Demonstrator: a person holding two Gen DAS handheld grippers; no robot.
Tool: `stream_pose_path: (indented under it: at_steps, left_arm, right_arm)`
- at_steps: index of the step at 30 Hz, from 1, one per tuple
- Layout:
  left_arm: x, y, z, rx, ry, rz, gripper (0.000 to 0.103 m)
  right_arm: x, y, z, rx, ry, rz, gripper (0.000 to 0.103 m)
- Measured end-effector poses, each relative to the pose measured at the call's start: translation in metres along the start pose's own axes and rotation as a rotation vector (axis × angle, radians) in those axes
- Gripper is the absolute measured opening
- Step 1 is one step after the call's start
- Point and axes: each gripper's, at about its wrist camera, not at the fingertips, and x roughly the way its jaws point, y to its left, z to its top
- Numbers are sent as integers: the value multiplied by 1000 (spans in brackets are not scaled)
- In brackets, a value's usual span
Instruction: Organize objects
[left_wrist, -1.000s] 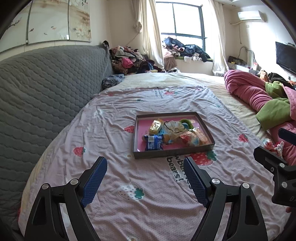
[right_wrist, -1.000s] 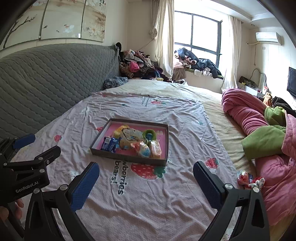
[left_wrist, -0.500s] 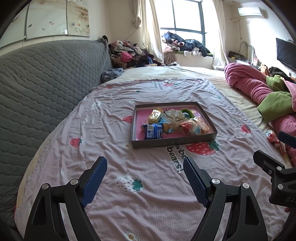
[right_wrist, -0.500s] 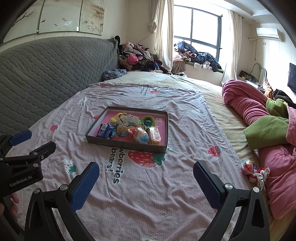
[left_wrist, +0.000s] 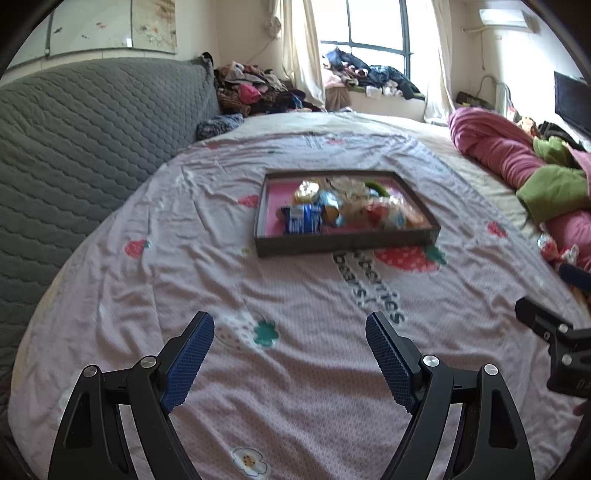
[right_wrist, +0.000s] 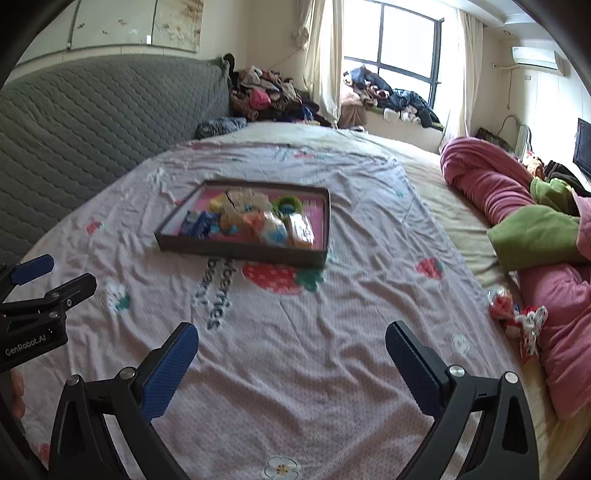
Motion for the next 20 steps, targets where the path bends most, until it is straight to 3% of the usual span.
stream_pose_path:
  at_steps: [10,20]
  left_arm:
    - [29,3,-36,-24,66,-4,85]
    - [29,3,-38,-36,33,-15,85]
  right_arm:
    - [25,-3,-36,12,54,-1,102]
    - [34,-6,-45,33,66,1,102]
